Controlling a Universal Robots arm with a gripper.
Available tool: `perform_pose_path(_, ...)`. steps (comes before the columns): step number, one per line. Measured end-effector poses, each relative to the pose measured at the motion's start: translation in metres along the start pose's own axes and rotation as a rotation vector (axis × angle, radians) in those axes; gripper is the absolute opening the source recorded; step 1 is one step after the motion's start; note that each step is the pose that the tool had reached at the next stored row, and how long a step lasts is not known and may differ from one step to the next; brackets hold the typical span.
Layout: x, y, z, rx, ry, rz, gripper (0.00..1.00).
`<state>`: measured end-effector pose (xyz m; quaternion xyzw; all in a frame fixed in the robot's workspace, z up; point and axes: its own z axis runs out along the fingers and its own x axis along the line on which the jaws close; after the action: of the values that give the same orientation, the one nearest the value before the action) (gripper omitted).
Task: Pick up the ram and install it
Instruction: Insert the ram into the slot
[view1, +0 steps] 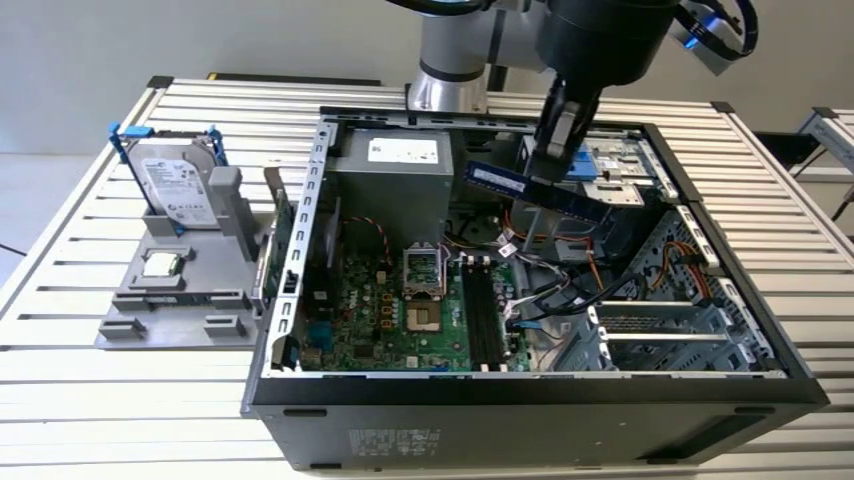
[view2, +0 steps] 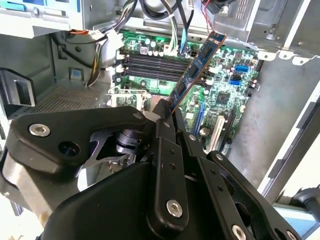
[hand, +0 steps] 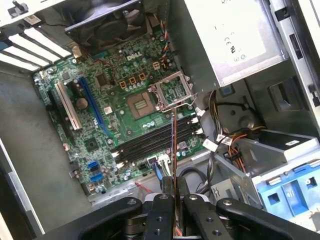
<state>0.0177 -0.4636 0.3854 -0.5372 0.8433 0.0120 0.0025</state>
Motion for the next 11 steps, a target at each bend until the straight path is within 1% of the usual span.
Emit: perform_pose_path(11,0.0,0.0,0.0,0.0012,-0.0012,0.068,0.0)
